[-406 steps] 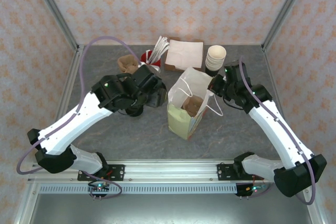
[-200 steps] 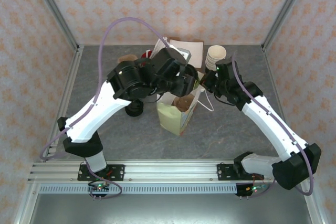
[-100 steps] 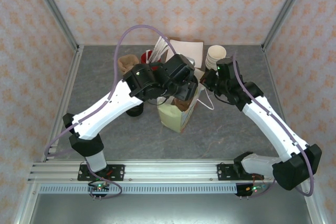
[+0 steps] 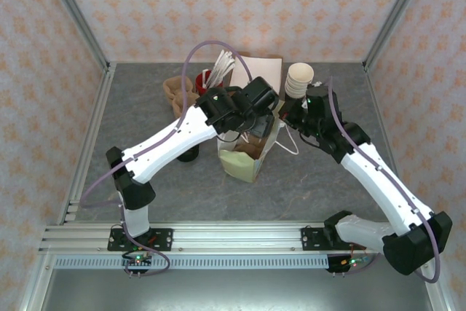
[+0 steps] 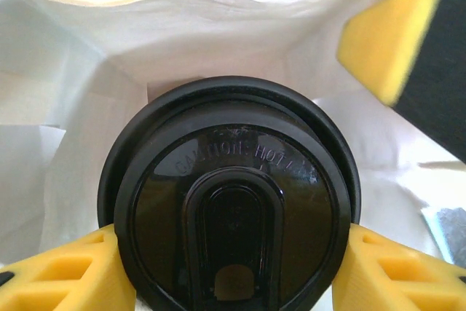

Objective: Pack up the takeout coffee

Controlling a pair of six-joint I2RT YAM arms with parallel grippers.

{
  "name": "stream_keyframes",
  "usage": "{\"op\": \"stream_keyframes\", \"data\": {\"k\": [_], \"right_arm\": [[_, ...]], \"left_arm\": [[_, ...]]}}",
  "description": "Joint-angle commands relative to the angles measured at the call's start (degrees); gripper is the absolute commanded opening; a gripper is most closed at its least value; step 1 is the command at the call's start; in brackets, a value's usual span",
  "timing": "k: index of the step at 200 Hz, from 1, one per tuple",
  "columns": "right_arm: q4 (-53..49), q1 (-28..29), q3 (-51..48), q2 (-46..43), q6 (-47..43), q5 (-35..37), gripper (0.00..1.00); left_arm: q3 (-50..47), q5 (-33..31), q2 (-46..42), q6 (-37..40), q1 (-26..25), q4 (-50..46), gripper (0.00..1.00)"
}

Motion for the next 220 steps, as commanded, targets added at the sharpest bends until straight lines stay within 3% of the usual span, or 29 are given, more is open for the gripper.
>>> {"op": "stream_keyframes", "data": {"k": [1, 125, 220], "right_arm": [[3.5, 0.2, -1.5, -2.8, -2.5, -1.0, 0.00], [11.9, 0.2, -10.9, -9.9, -12.9, -2.9, 0.00], [11.3, 0.2, -12.6, -10.1, -18.6, -7.2, 0.00]], "left_arm": [[-2.0, -2.6, 0.0, 0.3, 0.4, 3.3, 0.57], [-14.1, -3.9, -4.8, 4.4, 1.0, 14.9, 0.56], [-15.3, -3.2, -4.7, 6.0, 2.5, 15.8, 0.56]]}}
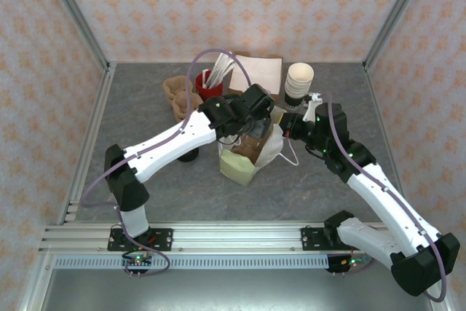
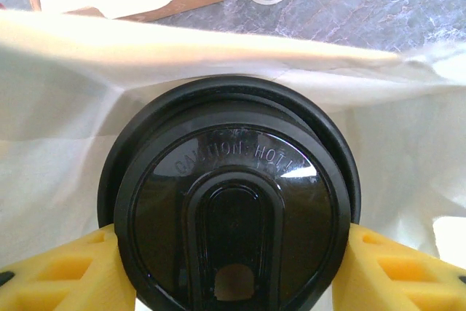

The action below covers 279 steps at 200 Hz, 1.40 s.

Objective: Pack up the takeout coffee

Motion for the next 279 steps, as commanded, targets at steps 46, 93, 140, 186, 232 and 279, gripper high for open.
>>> {"op": "stream_keyframes", "data": {"k": [46, 93, 140, 186, 232, 279], "right_arm": [[2.0, 0.3, -0.9, -0.4, -4.7, -2.2, 0.00], [1.6, 0.2, 0.3, 0.4, -5.6, -1.7, 0.00], [1.4, 0.3, 1.8, 1.5, -5.8, -1.0, 0.00], [1.0, 0.3, 2.6, 1.6, -5.7, 1.5, 0.00], [1.0, 0.3, 2.6, 1.2, -5.6, 1.8, 0.00], [0.7, 0.3, 2.5, 1.1, -6.0, 1.9, 0.00]], "left_arm": [[0.0, -1.6, -0.7, 1.8, 0.6, 0.6, 0.56], [0.2, -0.8, 0.6, 2.3, 1.0, -0.6, 0.56], [0.6, 0.2, 1.9, 2.4, 1.0, -2.0, 0.56], [0.3, 1.4, 2.4, 2.7, 1.1, -2.1, 0.56], [0.1, 0.8, 3.6, 2.8, 1.2, -2.4, 0.56], [0.1, -0.5, 4.9, 2.8, 1.6, -2.4, 0.56]]}}
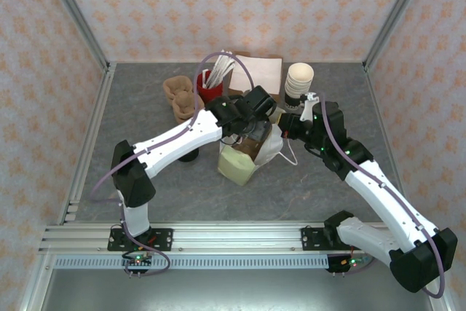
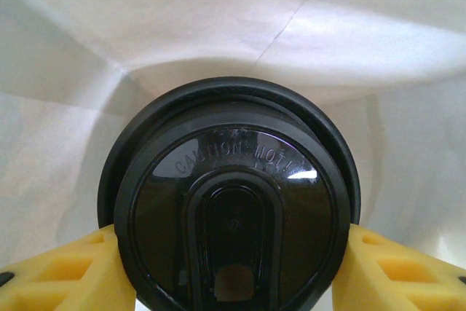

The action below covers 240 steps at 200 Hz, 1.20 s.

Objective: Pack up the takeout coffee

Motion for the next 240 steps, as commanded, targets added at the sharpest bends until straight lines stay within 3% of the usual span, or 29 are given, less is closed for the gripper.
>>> {"op": "stream_keyframes", "data": {"k": [1, 138, 240], "right_arm": [[0.6, 0.2, 2.1, -0.7, -1.4, 1.3, 0.00], [-0.1, -1.6, 2.0, 2.5, 1.1, 0.4, 0.00], [-1.8, -3.0, 5.4, 6.7, -4.2, -4.2, 0.00]], "left_arm": [[0.2, -2.0, 1.6, 1.0, 0.8, -1.6, 0.56], [3.1, 1.0, 6.6, 1.0, 1.6, -2.0, 0.55], [9.6, 2.0, 7.7, 0.0, 2.0, -7.9, 0.55]]}}
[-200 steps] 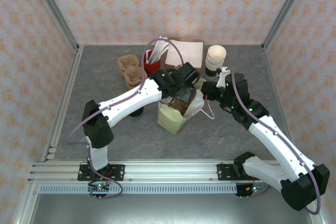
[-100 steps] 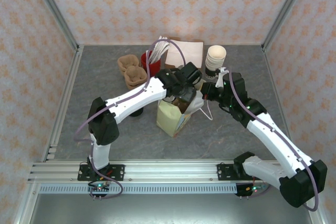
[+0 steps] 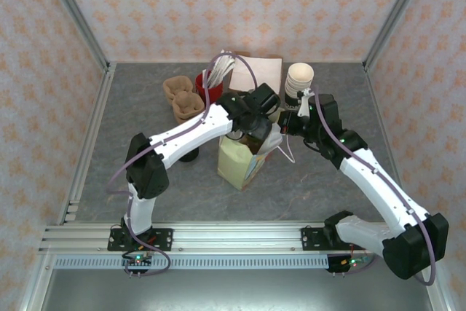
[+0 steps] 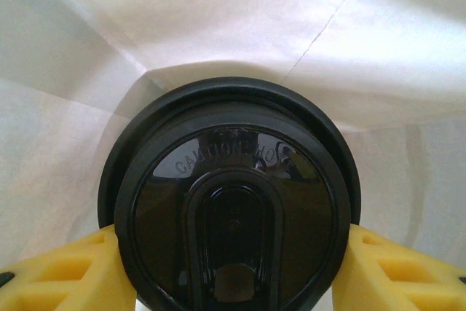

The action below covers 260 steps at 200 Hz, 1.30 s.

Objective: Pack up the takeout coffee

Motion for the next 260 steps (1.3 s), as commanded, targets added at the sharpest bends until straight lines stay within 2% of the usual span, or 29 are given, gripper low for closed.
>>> {"op": "stream_keyframes", "data": {"k": [1, 39, 93, 140, 159, 179, 195, 227, 260], "right_arm": [[1.2, -0.2, 2.2, 0.1, -2.7, -1.7, 0.00], [0.8, -0.4, 2.9, -0.6, -5.7, -0.9, 0.00], [-2.4, -0.5, 4.5, -0.6, -12.3, -1.8, 0.00], [-5.0, -0.4, 5.4, -0.2, -13.4, -3.1, 0.00], [-6.6, -0.6, 7.0, -0.2, -14.3, -0.9, 0.22], [-6.8, -1.7, 8.7, -0.1, -15.4, -0.7, 0.33], [-7.0, -3.6, 10.1, 0.8, -16.1, -3.0, 0.35], [-7.5, -9.7, 14.2, 5.2, -17.2, -15.5, 0.40], [-13.4, -10.6, 20.6, 11.9, -23.9, -24.5, 0.49]], "left_arm": [[3.8, 0.1, 0.3, 0.0, 0.0, -4.9, 0.55], [5.8, 0.1, -1.4, -0.5, 0.0, -7.7, 0.55], [3.6, 1.3, -4.9, -0.4, 0.0, -9.2, 0.55], [3.7, 1.9, -4.5, -0.3, 0.1, -9.1, 0.55], [3.5, 2.0, -4.5, -0.3, 0.2, -8.8, 0.55], [2.8, 2.6, -4.8, -0.3, 0.6, -8.2, 0.55], [2.1, 3.0, -5.2, -0.3, 0.8, -7.8, 0.55], [0.8, 4.3, -6.3, -0.3, 1.1, -6.7, 0.55], [0.6, 5.3, -6.9, -0.1, 1.4, -6.5, 0.55]]}}
